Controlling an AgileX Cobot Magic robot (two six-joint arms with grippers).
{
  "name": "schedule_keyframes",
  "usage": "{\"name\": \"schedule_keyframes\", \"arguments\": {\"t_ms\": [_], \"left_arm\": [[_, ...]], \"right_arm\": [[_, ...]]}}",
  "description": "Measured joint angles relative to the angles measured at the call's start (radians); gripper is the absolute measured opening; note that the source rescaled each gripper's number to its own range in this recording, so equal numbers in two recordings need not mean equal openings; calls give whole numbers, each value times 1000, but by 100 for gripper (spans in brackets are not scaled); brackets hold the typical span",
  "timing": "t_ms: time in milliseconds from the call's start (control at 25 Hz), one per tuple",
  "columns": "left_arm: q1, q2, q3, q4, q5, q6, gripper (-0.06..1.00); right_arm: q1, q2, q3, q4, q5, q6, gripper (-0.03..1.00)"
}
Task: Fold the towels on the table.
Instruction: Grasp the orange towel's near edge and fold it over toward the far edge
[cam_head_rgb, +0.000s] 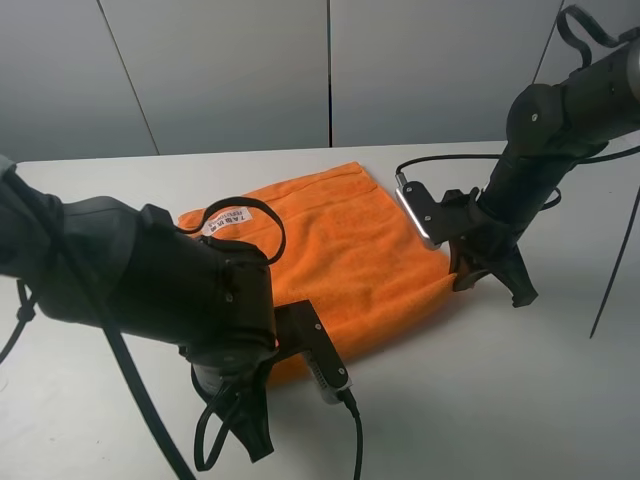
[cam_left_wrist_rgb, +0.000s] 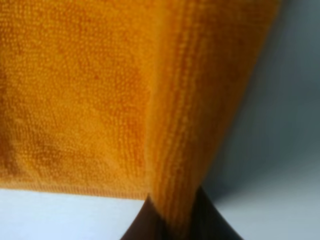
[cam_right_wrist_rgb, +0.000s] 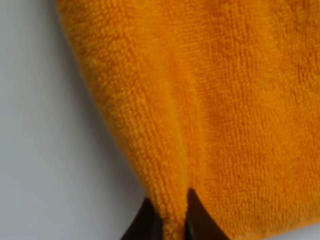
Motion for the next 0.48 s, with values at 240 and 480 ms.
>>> {"name": "schedule_keyframes", "arguments": {"t_ms": [240, 480], "left_arm": [[36, 0, 0, 15, 13, 126, 0], [130, -67, 2, -8, 19, 266, 0]], "right_arm": [[0, -64, 0, 43, 70, 148, 0], [65, -94, 0, 64, 88, 300, 0]]}}
